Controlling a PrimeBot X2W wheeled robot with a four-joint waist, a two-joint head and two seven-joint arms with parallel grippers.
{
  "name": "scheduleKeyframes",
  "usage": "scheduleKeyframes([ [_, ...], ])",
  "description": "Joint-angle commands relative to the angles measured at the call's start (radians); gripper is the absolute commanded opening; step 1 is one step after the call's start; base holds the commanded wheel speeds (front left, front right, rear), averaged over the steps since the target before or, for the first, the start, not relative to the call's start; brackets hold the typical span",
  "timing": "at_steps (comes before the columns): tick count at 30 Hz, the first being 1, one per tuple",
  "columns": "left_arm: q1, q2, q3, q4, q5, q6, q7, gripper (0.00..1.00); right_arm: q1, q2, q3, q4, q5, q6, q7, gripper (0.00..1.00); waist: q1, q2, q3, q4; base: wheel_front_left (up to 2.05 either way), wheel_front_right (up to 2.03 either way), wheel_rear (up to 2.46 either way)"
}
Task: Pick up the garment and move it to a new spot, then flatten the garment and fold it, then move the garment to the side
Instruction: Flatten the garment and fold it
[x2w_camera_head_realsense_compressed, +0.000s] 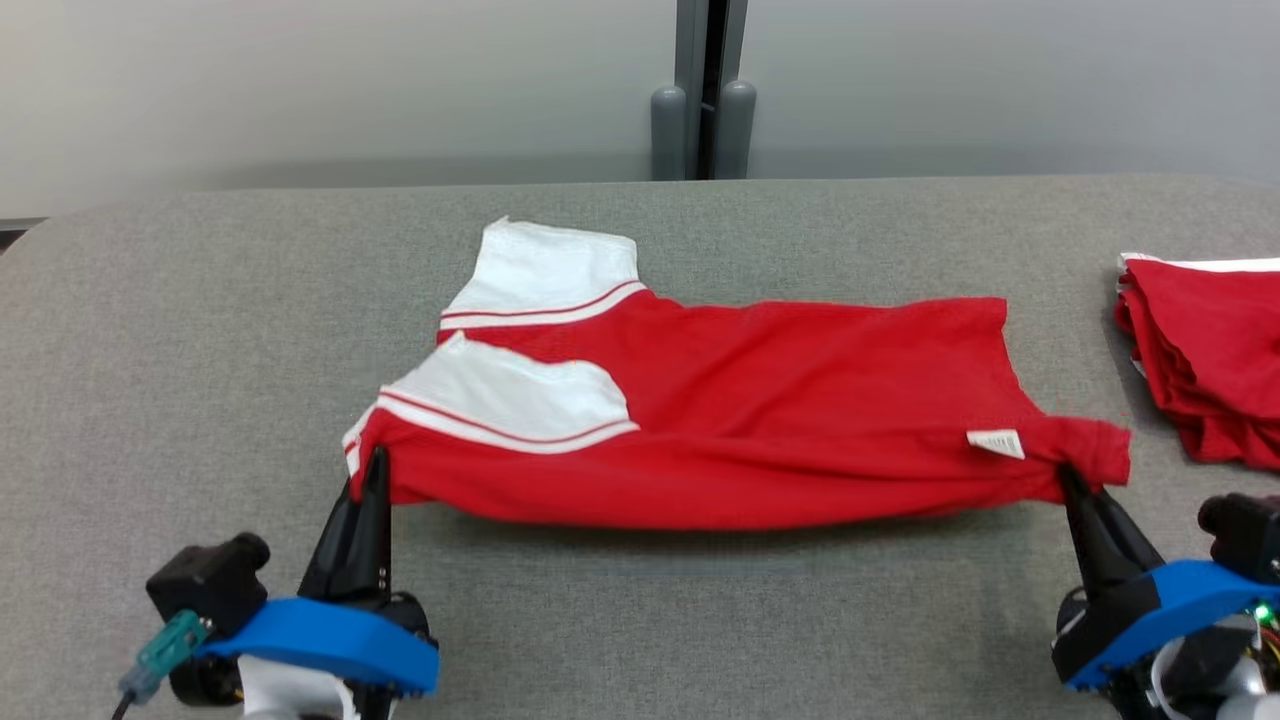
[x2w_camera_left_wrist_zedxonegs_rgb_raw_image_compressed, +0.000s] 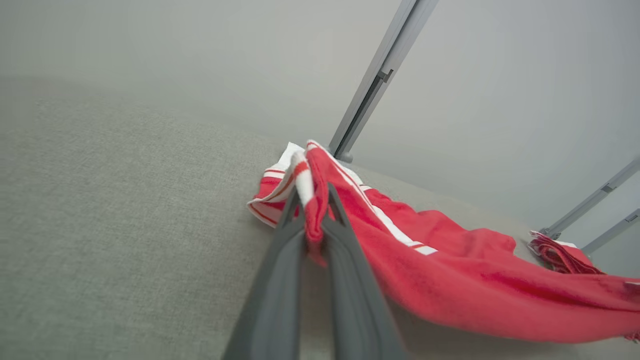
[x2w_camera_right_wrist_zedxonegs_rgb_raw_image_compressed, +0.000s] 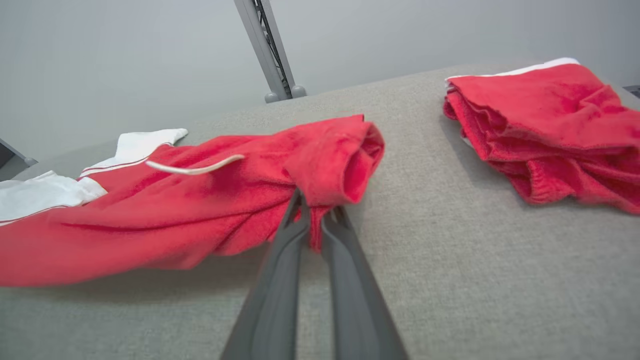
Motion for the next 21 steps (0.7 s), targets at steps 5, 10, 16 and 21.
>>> scheduleKeyframes([
  [5, 0.162, 0.032, 0.000, -0.128, -0.005, 0.039, 0.063, 0.00, 0.131, -0.002, -0.023, -0.080, 0.029, 0.000, 0.082, 0.00, 0.0001, -0.0001, 0.000, 0.002, 0.00, 0.00, 0.00],
  [10, 0.262, 0.044, -0.013, -0.177, -0.015, 0.066, 0.120, 0.00, 0.197, -0.001, -0.033, -0.042, 0.076, 0.000, 0.090, 0.00, 0.0001, -0.0001, 0.010, 0.007, 0.00, 0.00, 0.00],
  [16, 0.247, 0.046, -0.019, -0.135, -0.017, 0.073, 0.137, 0.23, 0.156, -0.002, -0.020, 0.042, 0.083, 0.000, 0.037, 1.00, 0.0001, -0.0001, 0.019, -0.003, 0.00, 0.00, 0.00],
  [21, 0.233, 0.063, -0.027, -0.125, -0.005, 0.076, 0.157, 1.00, 0.133, -0.002, -0.008, 0.063, 0.078, 0.000, 0.005, 1.00, 0.0001, -0.0001, 0.026, -0.020, 0.00, 0.00, 0.00],
])
